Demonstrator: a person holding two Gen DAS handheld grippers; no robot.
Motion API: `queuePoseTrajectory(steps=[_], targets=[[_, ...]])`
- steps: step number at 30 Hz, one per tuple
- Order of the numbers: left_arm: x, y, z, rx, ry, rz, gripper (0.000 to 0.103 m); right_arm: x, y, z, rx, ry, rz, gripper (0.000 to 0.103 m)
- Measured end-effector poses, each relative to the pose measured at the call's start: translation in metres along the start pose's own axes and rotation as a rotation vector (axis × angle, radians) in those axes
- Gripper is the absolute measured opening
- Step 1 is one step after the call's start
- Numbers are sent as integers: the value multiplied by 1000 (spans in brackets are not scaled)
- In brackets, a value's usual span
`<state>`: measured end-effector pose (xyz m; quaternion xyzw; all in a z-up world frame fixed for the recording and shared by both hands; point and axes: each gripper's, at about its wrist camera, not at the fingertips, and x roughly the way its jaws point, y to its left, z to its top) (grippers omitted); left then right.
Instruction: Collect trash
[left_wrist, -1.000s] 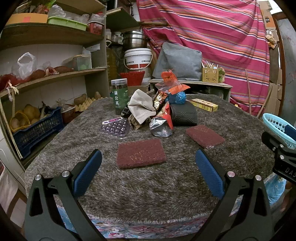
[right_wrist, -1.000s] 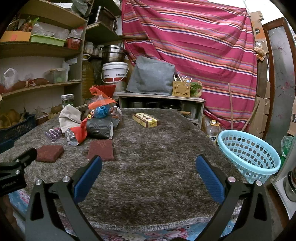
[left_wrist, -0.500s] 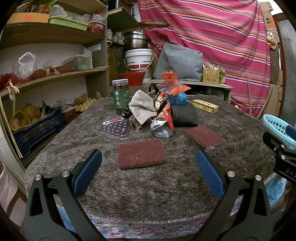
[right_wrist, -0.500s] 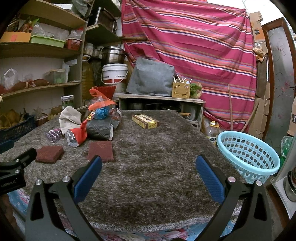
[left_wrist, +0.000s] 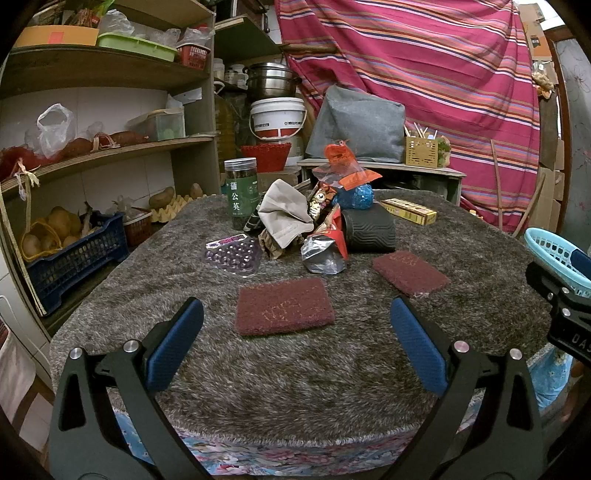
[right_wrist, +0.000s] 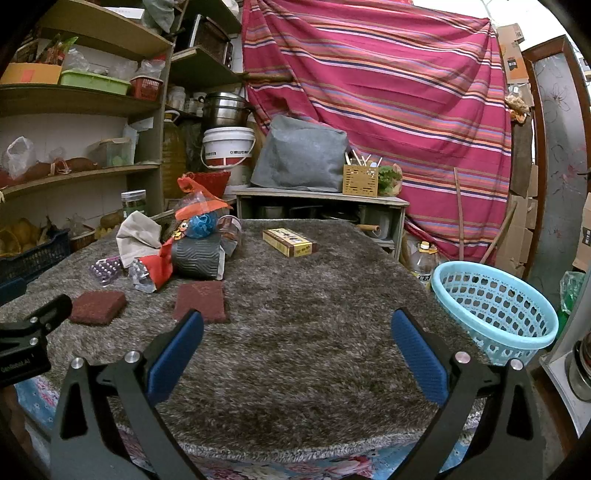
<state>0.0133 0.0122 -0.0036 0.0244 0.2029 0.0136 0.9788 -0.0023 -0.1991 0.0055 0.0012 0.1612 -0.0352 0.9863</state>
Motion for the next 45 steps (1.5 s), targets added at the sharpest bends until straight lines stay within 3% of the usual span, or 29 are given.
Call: queuePoseTrajectory(steps=[16, 27, 37, 45], targets=[[-4, 6, -2, -5, 10, -2, 98, 1, -6, 3, 3, 2, -25, 99], [22, 8, 8, -31, 61, 3, 98, 23, -12, 16, 33, 44, -59, 99], [64, 11, 14, -23, 125, 21, 98, 65, 0, 39, 29, 120, 3, 99], [95, 24, 1, -94, 218, -3, 98, 100, 18, 44, 29, 187, 69, 99]])
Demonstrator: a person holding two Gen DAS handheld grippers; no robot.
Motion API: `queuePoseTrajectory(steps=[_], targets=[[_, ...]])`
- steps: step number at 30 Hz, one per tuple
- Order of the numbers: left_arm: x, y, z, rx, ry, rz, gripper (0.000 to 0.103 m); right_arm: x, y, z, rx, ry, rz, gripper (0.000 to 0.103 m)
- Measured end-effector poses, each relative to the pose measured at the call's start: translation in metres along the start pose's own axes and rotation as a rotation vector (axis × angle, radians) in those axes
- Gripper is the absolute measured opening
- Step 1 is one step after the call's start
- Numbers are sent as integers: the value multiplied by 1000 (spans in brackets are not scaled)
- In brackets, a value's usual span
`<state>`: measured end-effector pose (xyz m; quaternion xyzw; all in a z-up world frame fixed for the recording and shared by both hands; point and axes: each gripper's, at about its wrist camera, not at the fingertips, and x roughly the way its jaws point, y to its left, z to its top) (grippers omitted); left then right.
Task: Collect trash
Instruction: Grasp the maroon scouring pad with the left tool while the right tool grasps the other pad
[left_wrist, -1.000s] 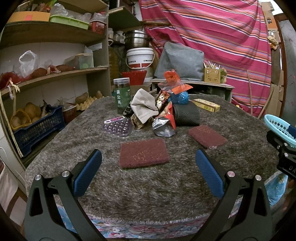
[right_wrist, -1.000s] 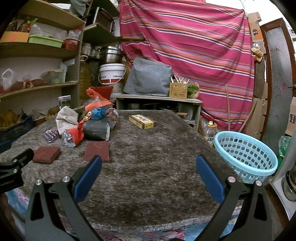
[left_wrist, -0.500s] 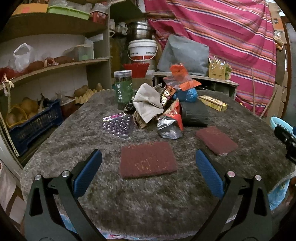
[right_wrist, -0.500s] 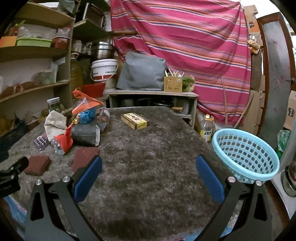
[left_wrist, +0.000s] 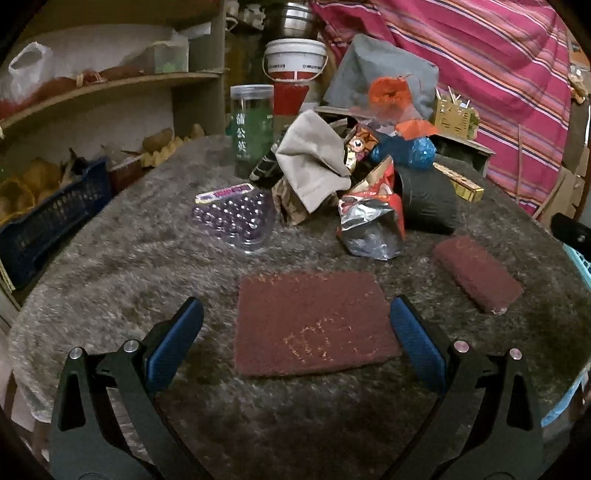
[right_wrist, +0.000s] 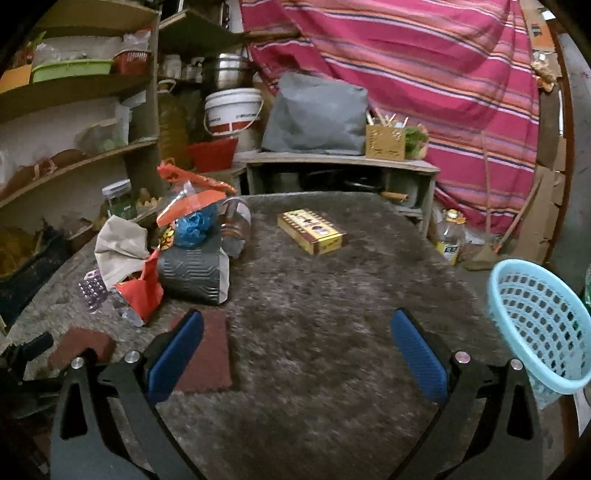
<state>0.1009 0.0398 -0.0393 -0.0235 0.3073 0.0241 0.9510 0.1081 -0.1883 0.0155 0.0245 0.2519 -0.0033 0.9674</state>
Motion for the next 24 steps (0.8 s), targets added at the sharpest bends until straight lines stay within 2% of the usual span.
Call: queuePoseTrajectory(steps=[9, 12, 13, 14, 15, 19, 24], targets=[[6, -7, -3, 17, 21, -18, 98, 19, -8, -12, 56, 54, 8, 99], [9, -7, -2, 25, 32, 13, 98, 19, -3, -17, 34, 58, -1, 99], [11, -7, -3, 27, 39, 8, 94, 20, 0, -20, 26, 69, 1, 99], [12, -7, -2, 22, 51, -21, 87, 21, 1, -21, 20, 77, 9, 99], [12, -6, -2, 20, 59, -39, 86, 21, 3, -22, 15, 82, 17, 99], [6, -6, -2, 42, 48, -1, 86, 20, 16, -24, -13, 79, 33, 99], [-8, 19, 4, -10, 19, 27, 86, 20, 33, -28, -45, 85, 42, 99]])
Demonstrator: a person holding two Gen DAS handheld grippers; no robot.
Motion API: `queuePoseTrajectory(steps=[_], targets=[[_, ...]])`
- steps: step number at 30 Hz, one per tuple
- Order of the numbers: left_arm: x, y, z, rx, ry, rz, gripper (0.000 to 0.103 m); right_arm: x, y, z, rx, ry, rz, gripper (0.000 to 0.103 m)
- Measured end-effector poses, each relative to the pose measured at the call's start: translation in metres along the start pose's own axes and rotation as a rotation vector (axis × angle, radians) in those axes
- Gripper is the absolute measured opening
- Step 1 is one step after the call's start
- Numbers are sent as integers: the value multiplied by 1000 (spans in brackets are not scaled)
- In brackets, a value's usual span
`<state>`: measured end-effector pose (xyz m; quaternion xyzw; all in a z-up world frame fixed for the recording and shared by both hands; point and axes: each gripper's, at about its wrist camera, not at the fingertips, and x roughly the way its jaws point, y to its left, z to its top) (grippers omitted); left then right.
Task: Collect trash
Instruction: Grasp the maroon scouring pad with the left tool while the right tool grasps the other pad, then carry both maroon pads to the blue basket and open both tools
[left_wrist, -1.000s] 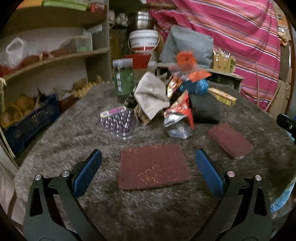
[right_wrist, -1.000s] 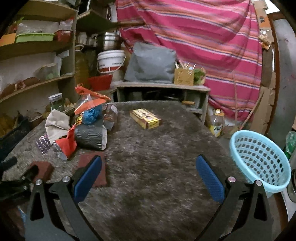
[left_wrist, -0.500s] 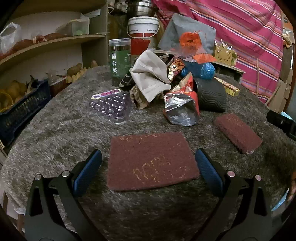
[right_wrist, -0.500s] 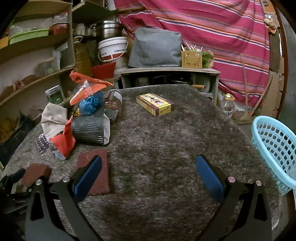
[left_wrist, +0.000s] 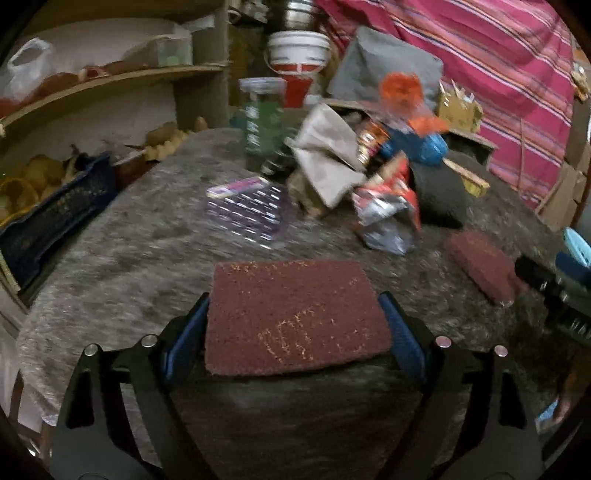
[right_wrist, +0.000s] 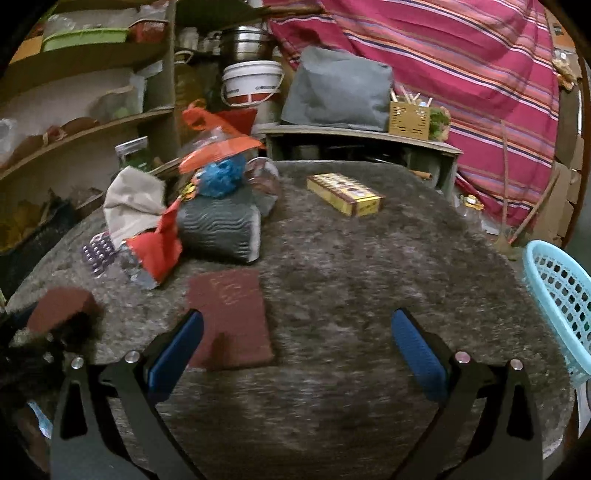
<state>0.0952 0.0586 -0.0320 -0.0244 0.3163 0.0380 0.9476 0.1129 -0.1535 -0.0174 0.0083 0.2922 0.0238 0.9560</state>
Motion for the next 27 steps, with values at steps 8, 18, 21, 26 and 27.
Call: queuePoseTrajectory(steps=[8, 18, 21, 26, 27], targets=[[-12, 31, 2, -43, -33, 50, 86, 12, 32, -4, -88, 19, -21, 99], [-18, 32, 1, -28, -53, 57, 86, 26, 37, -6, -128, 90, 14, 73], [-17, 28, 1, -19, -54, 54, 86, 28, 32, -5, -95, 110, 61, 68], [-15, 16, 6, -4, -52, 32, 86, 25, 27, -2, -52, 104, 129, 55], [-16, 12, 8, 3, -54, 26, 86, 22, 22, 0, -37, 94, 140, 55]])
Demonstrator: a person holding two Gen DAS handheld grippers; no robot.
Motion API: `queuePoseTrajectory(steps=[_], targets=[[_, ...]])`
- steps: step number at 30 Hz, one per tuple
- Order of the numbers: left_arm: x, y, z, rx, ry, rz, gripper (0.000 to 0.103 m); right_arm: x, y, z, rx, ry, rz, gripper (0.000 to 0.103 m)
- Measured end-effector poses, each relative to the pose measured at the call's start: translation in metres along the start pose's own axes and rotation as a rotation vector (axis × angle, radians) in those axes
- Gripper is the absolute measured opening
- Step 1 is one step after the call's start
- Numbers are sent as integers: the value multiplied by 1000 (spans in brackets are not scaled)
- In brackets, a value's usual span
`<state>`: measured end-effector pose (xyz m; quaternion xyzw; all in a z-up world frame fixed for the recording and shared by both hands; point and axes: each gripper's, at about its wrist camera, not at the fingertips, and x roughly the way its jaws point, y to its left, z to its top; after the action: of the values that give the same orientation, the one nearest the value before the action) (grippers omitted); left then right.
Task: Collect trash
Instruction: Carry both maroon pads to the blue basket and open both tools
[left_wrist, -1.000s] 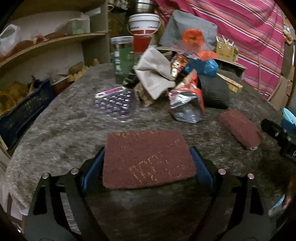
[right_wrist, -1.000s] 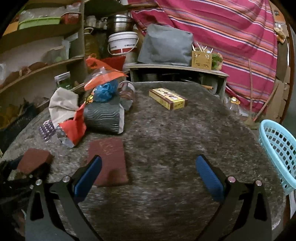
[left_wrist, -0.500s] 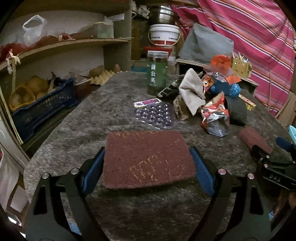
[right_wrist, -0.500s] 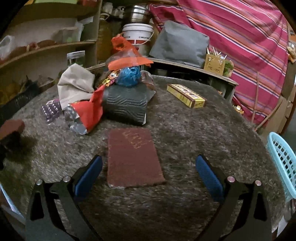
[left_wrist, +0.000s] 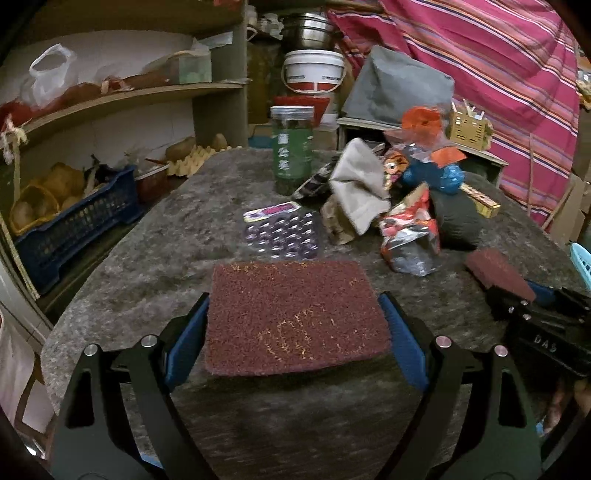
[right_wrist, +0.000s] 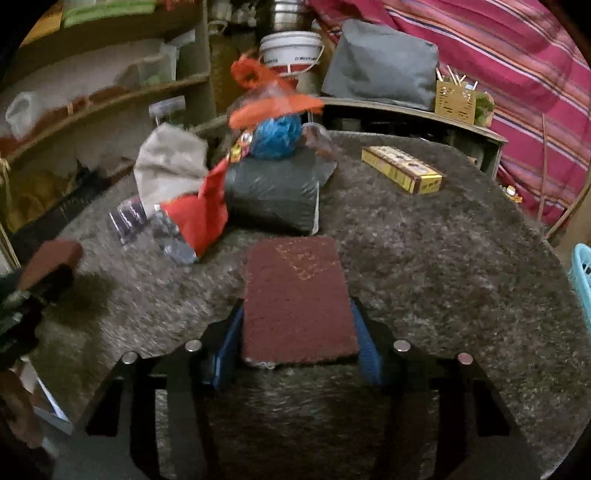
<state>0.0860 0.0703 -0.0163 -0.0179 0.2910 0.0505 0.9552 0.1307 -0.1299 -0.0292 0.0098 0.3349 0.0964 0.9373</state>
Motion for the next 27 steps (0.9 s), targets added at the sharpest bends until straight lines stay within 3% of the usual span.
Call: queuePoseTrajectory(steps=[6, 10, 21, 27], targets=[[-10, -33, 16, 39, -32, -46, 86, -35, -39, 9, 53, -74, -14, 55], [-16, -71, 32, 71, -68, -91, 86, -61, -77, 17, 60, -125, -106, 55], [-24, -222, 61, 184, -141, -301, 86, -120, -227, 32, 152, -168, -372, 55], [-18, -311, 50, 253, -123, -400, 86, -131, -306, 7, 259, -140, -476, 55]])
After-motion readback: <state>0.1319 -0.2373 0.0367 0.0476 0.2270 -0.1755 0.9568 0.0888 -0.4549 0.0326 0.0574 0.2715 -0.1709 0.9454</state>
